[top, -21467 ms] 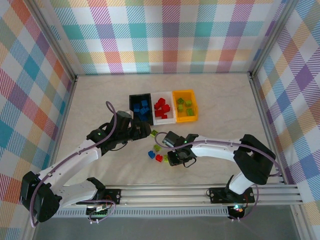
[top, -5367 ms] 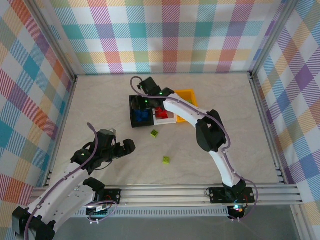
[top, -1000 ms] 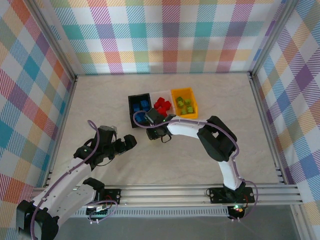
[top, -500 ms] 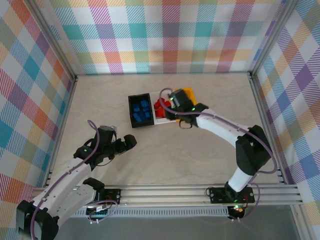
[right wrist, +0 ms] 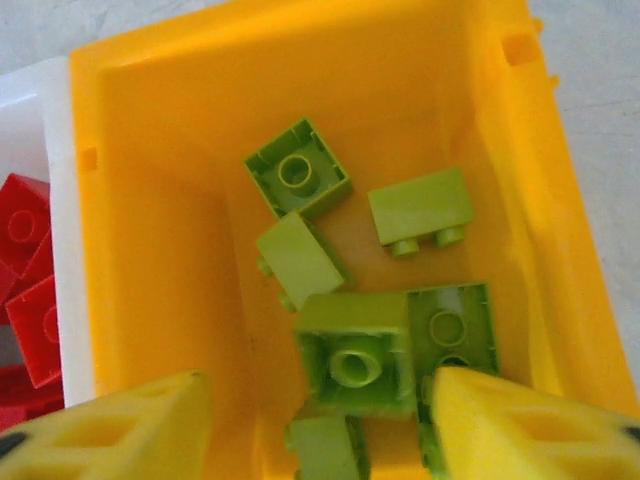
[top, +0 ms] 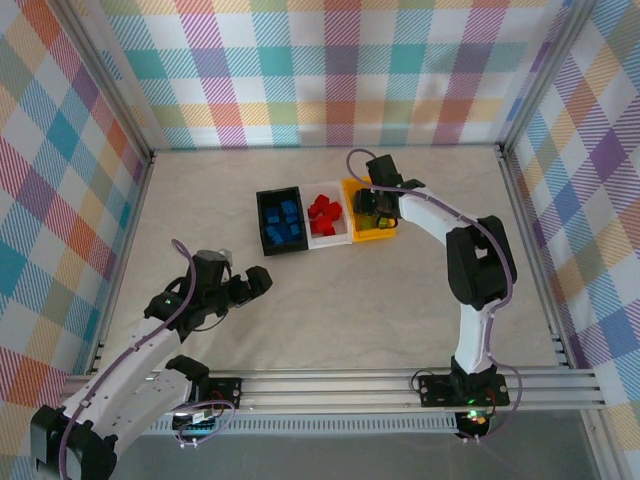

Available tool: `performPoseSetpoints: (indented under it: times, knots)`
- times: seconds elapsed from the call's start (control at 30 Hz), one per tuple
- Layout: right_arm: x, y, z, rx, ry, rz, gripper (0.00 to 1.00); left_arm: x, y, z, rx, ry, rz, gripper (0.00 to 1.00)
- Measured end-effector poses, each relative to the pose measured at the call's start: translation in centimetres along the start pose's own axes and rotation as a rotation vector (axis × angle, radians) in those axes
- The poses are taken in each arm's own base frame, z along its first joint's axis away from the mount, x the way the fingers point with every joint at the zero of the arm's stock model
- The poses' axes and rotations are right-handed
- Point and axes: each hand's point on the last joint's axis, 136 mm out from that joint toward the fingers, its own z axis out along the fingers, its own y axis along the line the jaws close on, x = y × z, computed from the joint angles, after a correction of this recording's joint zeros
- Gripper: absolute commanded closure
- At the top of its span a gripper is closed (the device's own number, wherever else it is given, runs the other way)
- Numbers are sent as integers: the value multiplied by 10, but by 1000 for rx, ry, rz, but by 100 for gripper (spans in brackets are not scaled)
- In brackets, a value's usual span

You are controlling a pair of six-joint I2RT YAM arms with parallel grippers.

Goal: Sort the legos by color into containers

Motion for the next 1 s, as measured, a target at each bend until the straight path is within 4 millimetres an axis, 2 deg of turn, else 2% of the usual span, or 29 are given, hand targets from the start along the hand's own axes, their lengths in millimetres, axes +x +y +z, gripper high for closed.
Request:
performPoseSetpoints:
  times: [0.1,0.2,0.3,0.4,0.47,0.53,0.67,0.73,0.8,0.87,1.0]
  knots:
    - [-7,6,-10,-28,-20,1,25,-7,-6,-4,9,-21,3,0]
    - [-18,14,-37,-86,-86,5,20,-13,-10,-7,11,-44,4,0]
    - [-23,18,-78,-146,-164,15,0,-19,-12,-9,6,-60,4,0]
    - [-22,21,-113,-206,-223,22,0,-29,-16,-10,-11,-83,4,0]
    - [-17,25,-127,-247,-231,22,0,-38,-19,-9,-25,-101,6,0]
    - [-7,31,-132,-284,-215,12,0,-49,-21,-9,-42,-117,2,0]
    - [35,61,-128,-392,-87,-81,0,-83,-23,-8,-75,-173,-21,0]
    - [56,78,-128,-438,-29,-153,0,-102,-20,-9,-101,-212,-34,0]
    - [71,87,-129,-455,-8,-201,0,-119,-15,-9,-126,-259,-41,0]
    - [84,87,-132,-464,-12,-222,0,-135,-5,-11,-167,-320,-40,0]
    - [95,65,-145,-434,-69,-215,0,-171,9,-20,-234,-481,6,0]
